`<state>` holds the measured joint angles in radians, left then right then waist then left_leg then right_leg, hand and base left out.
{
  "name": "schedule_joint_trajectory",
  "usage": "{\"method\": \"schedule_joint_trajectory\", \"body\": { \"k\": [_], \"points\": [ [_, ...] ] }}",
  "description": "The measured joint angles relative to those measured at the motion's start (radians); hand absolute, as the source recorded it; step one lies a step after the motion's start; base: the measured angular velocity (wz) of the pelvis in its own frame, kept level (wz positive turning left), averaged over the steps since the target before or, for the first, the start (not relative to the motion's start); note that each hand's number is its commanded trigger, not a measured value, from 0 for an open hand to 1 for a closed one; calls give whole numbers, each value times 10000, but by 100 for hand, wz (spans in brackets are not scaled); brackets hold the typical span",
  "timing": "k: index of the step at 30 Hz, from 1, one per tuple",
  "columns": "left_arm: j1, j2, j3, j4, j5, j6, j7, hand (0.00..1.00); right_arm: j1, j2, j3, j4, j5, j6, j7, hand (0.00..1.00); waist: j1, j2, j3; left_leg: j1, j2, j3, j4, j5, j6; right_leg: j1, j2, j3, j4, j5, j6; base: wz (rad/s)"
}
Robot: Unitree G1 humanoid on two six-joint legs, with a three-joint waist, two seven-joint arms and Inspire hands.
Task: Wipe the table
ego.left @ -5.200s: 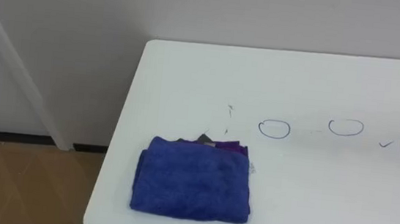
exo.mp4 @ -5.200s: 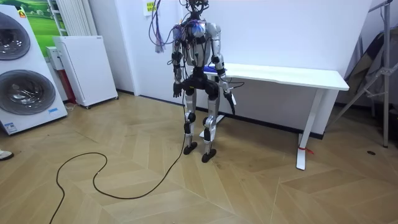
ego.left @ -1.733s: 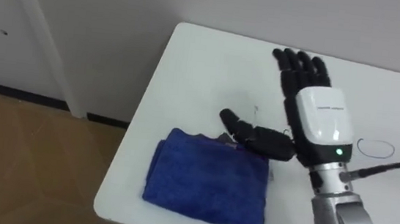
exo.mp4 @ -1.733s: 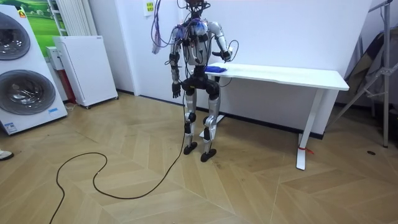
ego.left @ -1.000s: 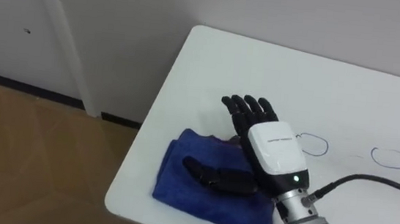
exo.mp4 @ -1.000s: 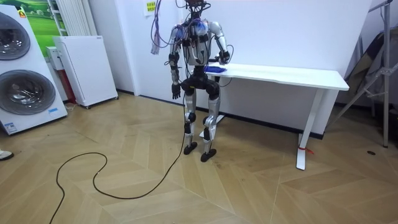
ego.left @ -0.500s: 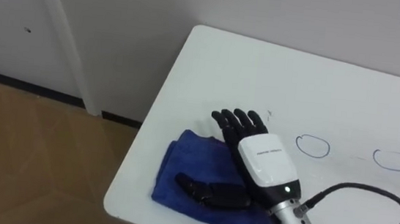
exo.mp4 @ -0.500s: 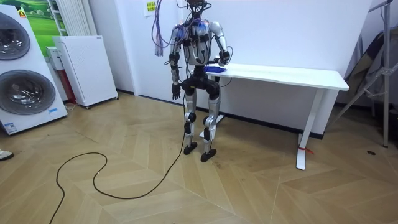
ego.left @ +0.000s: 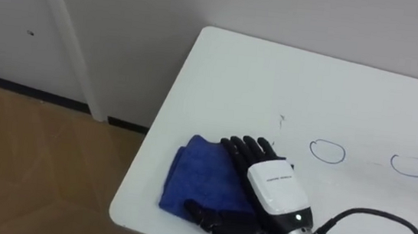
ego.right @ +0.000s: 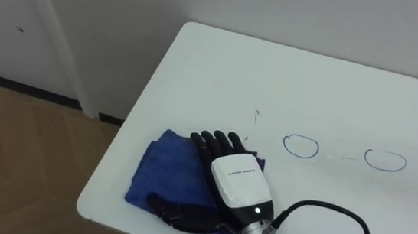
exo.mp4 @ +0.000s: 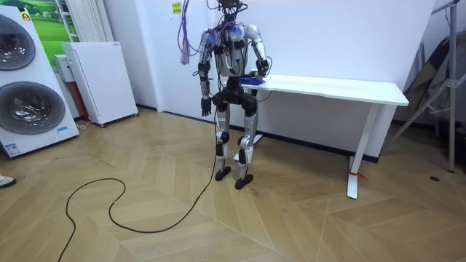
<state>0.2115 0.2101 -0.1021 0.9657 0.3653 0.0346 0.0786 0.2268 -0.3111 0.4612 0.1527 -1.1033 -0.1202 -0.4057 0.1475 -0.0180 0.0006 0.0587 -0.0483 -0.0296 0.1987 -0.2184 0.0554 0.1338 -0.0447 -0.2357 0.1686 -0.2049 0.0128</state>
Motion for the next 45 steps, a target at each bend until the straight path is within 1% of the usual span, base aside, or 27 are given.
{"method": "schedule_joint_trajectory", "body": {
  "k": [5, 6, 7, 8, 11, 14, 15, 19, 23, 30, 34, 35, 37, 39, 44, 45],
  "points": [
    [23, 0, -5, 0, 5, 1, 1, 0, 47, 0, 2, 5, 0, 0, 0, 0, -17, -5, -3, -18, -1, -7, 7, 0, 0, -5, -3, -44, 3, 0, 0, 0],
    [24, 0, -6, 0, 6, 1, 1, 0, 51, 0, 1, 5, 0, 0, 0, 29, -17, -6, -4, -33, -1, -7, 12, 0, 0, -17, -3, -45, 3, 0, 0, 0],
    [24, 0, -9, 0, 9, 1, 1, 0, 53, -2, 1, 5, -1, 0, 0, 83, -20, -6, -5, -41, -1, -7, 18, 0, 0, -25, -3, -46, 3, 0, 0, 0],
    [24, 0, -14, 0, 8, 1, 1, 0, 74, -6, -1, 21, -2, -1, -5, 100, -37, -8, -8, -53, -3, -13, 41, 0, 0, -34, -5, -60, 3, 0, 0, 0],
    [28, 0, -13, 0, 6, 2, 1, 0, 105, -9, -1, 330, 0, -9, -61, 100, -40, -24, -34, -56, -5, -17, 59, 0, 0, -31, -9, -88, 1, 0, 0, 0],
    [60, 0, -13, -1, 8, 1, 1, 0, 85, 33, -18, 265, 24, -36, -507, 100, -45, -22, -69, -54, -5, -16, 61, 0, 0, -18, -12, -127, 1, 0, 0, 1],
    [59, 0, -12, -2, 7, -1, 6, 0, 66, 36, -34, 264, 30, -106, -720, 100, -50, -24, -70, -52, -5, -17, 61, 0, 0, -6, -14, -138, 1, 1, 1, 4],
    [91, -1, -11, -25, 6, -2, 16, 0, -4, 46, -33, 268, 125, -236, -1042, 100, -51, -20, -67, -44, -6, -19, 58, 0, 0, 26, -20, -140, -3, 1, 1, 1],
    [94, 0, -12, -30, 2, -4, 20, 0, -33, 49, -15, 273, 383, -424, -1120, 100, -50, -14, -59, -32, -7, -23, 62, -1, -1, 51, -25, -159, -2, 1, 1, 0],
    [96, 0, -13, -29, 3, -8, 20, 0, -21, 47, -7, 329, 554, -457, -1213, 100, -49, -48, -35, -32, -13, -20, 68, -1, -1, 60, -34, -167, -1, 1, 2, 0],
    [96, -8, -11, -29, -27, -24, 20, 0, -40, 51, -88, 400, 556, -623, -1214, 100, -77, -54, -27, -30, -16, -18, 127, -1, -1, 103, -41, -222, -10, 1, 2, 3],
    [92, -10, -11, -29, -47, -93, 20, 0, -69, 50, -121, 489, 558, -683, -1236, 100, -81, -52, -22, -22, -13, -21, 189, 0, 0, 130, -49, -245, -16, 1, 2, 10],
    [93, -16, -11, -29, -68, -177, 18, 0, -121, 52, -147, 619, 561, -762, -1311, 100, -91, -43, 28, 25, 1, -21, 219, 0, 0, 222, -57, -275, -39, 1, 2, 9],
    [106, -18, -12, -22, -147, -199, 3, 0, -159, 50, -161, 703, 599, -775, -1395, 100, -85, -42, 48, 56, 10, -18, 138, -2, 1, 266, -57, -275, -43, 0, 4, 2],
    [199, -17, -8, 142, -201, -174, 2, 0, -179, 33, -227, 696, 574, -746, -1368, 100, -94, -41, 47, 61, -9, -11, 156, -1, 1, 301, -54, -286, -45, 0, 4, 0],
    [234, -17, -9, 173, -201, -126, -15, 0, -180, 24, -232, 697, 608, -740, -1367, 100, -97, -40, 47, 60, -13, -15, 160, -1, 0, 304, -54, -297, -45, 0, 4, 0]
  ]
}}
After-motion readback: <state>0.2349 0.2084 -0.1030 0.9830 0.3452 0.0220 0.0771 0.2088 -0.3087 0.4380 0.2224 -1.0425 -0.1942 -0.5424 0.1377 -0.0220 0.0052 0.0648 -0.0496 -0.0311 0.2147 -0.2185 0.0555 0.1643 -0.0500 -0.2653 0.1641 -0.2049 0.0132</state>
